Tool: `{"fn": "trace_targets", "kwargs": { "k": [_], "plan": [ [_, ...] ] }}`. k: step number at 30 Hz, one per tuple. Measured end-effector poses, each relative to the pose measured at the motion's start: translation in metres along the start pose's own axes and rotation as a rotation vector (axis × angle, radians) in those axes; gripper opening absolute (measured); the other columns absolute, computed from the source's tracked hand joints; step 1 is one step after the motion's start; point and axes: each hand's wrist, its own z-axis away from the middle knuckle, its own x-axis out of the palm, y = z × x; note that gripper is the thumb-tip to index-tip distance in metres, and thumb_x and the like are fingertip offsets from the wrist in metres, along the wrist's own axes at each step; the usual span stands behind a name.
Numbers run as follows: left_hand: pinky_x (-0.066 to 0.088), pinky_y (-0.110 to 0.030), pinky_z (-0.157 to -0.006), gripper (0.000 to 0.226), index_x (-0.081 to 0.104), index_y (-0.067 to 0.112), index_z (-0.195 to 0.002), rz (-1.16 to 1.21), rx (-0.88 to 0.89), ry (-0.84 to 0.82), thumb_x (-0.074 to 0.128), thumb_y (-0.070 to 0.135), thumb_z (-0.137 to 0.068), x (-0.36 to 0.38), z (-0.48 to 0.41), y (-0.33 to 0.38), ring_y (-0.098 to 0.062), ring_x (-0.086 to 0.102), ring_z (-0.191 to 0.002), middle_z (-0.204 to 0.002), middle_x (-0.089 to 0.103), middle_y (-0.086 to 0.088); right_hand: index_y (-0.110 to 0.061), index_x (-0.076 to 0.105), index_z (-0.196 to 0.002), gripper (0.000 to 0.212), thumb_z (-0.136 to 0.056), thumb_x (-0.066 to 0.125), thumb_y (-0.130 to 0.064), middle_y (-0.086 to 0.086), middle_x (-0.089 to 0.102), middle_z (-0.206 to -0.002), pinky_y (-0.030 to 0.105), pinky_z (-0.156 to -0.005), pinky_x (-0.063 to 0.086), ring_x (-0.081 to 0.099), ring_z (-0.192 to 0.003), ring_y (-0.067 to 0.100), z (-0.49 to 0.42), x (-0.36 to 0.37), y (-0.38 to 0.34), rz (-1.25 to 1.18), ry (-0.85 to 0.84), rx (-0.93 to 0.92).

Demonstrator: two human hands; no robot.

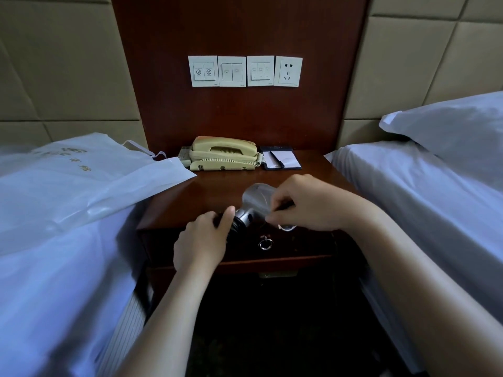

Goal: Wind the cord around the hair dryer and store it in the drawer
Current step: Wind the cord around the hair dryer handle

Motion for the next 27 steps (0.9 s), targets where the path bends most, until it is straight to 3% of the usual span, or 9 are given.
{"fn": "trace_targets", "kwargs": {
  "k": [4, 8, 10, 13, 15, 19, 21, 27],
  "plan": [
    [0.044, -0.038, -0.077, 0.061, 0.062, 0.024, -0.105, -0.099, 0.067, -0.054, 0.022, 0.067, -0.089, 0.000, -0.001, 0.001, -0.037, 0.059, -0.101, -0.101, 0.066, -0.008, -0.012, 0.061, -0.058, 0.031, -0.084, 0.068, -0.027, -0.007, 0.044, -0.045, 0.015, -0.044, 0.028, 0.037, -0.043, 0.008, 0.000, -0.006, 0.003, -0.164, 0.161, -0.005],
    [0.046, -0.039, -0.072, 0.059, 0.048, 0.024, -0.068, -0.088, 0.192, -0.117, 0.010, 0.063, -0.090, 0.000, 0.006, 0.008, -0.036, 0.060, -0.089, -0.084, 0.064, -0.006, -0.007, 0.067, -0.062, 0.026, -0.082, 0.070, -0.023, -0.008, 0.046, -0.041, 0.012, -0.044, 0.029, 0.038, -0.039, 0.004, -0.002, -0.005, 0.004, -0.302, 0.246, 0.015],
    [0.045, -0.039, -0.071, 0.065, 0.049, 0.023, -0.070, -0.090, 0.236, -0.141, 0.005, 0.068, -0.083, 0.000, 0.008, 0.010, -0.036, 0.060, -0.089, -0.082, 0.063, -0.006, -0.011, 0.069, -0.063, 0.024, -0.082, 0.070, -0.025, -0.006, 0.054, -0.045, 0.017, -0.050, 0.035, 0.044, -0.044, 0.004, -0.004, -0.004, 0.006, -0.384, 0.240, 0.019],
    [0.039, -0.037, -0.068, 0.074, 0.057, 0.022, -0.085, -0.169, 0.308, -0.178, 0.009, 0.076, -0.072, 0.001, 0.010, 0.016, -0.035, 0.060, -0.096, -0.088, 0.063, -0.006, -0.010, 0.070, -0.064, 0.027, -0.081, 0.070, -0.031, 0.017, 0.053, -0.054, 0.028, -0.054, 0.034, 0.042, -0.052, 0.020, -0.005, 0.000, 0.009, -0.442, 0.245, 0.029],
    [0.038, -0.035, -0.065, 0.075, 0.056, 0.021, -0.085, -0.231, 0.328, -0.230, 0.015, 0.081, -0.070, 0.002, 0.013, 0.023, -0.031, 0.061, -0.091, -0.080, 0.058, -0.001, -0.005, 0.070, -0.066, 0.028, -0.081, 0.071, -0.029, 0.013, 0.047, -0.053, 0.026, -0.050, 0.030, 0.037, -0.051, 0.019, -0.007, 0.005, 0.006, -0.444, 0.253, 0.034],
    [0.040, -0.034, -0.064, 0.064, 0.052, 0.022, -0.077, -0.261, 0.278, -0.312, 0.027, 0.081, -0.075, 0.005, 0.016, 0.029, -0.028, 0.060, -0.086, -0.077, 0.053, 0.003, -0.007, 0.070, -0.064, 0.029, -0.081, 0.070, -0.029, 0.006, 0.041, -0.050, 0.023, -0.046, 0.025, 0.032, -0.049, 0.017, -0.009, 0.015, 0.000, -0.459, 0.182, 0.045],
    [0.039, -0.034, -0.065, 0.057, 0.049, 0.023, -0.072, -0.248, 0.278, -0.286, 0.027, 0.075, -0.082, 0.005, 0.016, 0.027, -0.029, 0.060, -0.087, -0.076, 0.053, 0.001, -0.008, 0.068, -0.062, 0.030, -0.084, 0.067, -0.029, -0.004, 0.034, -0.041, 0.019, -0.042, 0.022, 0.027, -0.041, 0.010, -0.007, 0.011, 0.000, -0.523, 0.141, 0.082],
    [0.038, -0.035, -0.064, 0.051, 0.053, 0.020, -0.070, -0.235, 0.293, -0.232, 0.029, 0.061, -0.091, -0.003, 0.010, 0.019, -0.033, 0.059, -0.083, -0.071, 0.051, -0.001, -0.007, 0.056, -0.061, 0.042, -0.092, 0.053, -0.034, -0.006, 0.028, -0.039, 0.015, -0.033, 0.017, 0.019, -0.035, 0.007, 0.002, -0.010, 0.008, -0.610, -0.071, 0.191]
  ]
}}
